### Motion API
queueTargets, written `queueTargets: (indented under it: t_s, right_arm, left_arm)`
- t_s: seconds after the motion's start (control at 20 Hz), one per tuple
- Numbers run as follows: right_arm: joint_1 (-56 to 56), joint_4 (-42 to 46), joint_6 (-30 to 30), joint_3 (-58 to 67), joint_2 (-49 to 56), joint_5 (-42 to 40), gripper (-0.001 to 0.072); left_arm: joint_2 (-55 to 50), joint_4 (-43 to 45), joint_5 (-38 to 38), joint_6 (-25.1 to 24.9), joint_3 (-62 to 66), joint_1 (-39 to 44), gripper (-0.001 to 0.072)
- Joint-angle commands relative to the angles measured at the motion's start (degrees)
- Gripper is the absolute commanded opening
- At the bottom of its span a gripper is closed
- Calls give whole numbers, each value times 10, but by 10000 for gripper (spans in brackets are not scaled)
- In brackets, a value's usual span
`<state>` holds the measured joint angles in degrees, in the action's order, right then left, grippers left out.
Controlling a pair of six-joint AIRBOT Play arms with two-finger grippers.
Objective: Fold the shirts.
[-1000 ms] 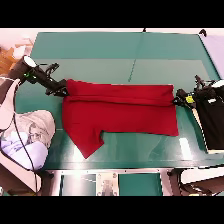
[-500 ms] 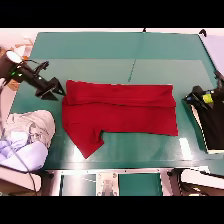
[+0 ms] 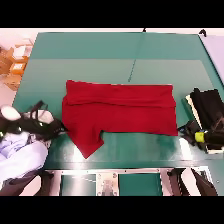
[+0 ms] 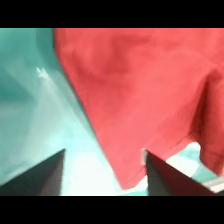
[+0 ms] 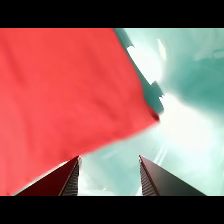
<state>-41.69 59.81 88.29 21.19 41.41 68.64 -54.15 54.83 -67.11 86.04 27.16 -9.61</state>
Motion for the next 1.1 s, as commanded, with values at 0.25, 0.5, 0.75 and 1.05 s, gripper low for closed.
queueTargets:
  t_s: [0.25, 0.5, 0.75, 1.05]
  right_arm:
    - [-3, -136, -2, -110, 14, -127, 432]
    - [53, -213, -20, -114, 78, -201, 328]
    - [64, -190, -47, -73, 75, -173, 16]
    - [48, -36, 24, 84, 36, -38, 16]
  left_arm:
    - [0, -205, 280, -59, -136, 115, 513]
    - [-59, -301, 281, -157, -110, 116, 33]
    - [-53, -174, 165, -89, -8, 116, 31]
    - [3, 46, -1, 38, 106, 116, 30]
